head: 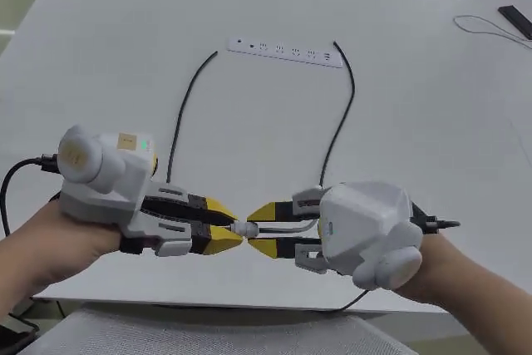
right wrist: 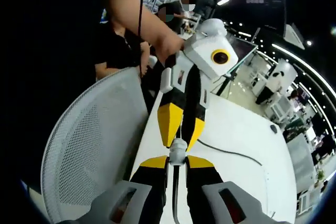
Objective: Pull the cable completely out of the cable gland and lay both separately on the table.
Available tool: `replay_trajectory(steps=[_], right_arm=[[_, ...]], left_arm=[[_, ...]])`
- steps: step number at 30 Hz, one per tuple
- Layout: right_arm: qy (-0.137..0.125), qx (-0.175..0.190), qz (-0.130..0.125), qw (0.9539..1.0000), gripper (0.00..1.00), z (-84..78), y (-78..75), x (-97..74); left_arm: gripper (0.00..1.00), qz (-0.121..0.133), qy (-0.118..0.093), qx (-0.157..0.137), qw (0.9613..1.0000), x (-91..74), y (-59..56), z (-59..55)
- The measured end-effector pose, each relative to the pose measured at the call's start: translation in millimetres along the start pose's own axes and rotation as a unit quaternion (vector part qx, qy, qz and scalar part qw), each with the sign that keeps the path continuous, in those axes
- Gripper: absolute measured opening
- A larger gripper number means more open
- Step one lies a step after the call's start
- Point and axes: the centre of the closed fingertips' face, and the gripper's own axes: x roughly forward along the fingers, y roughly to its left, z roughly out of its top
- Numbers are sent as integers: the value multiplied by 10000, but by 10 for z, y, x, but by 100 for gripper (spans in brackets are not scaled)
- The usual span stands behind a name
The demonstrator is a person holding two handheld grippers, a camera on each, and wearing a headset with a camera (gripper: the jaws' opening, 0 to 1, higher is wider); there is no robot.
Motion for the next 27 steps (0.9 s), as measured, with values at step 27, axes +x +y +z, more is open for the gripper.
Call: replay_trajectory(steps=[27], right_arm=[[152,1716,-440,9841,15,-120,-196,-130]], left_arm=[[15,83,-115,802,9967,-2,64,106]])
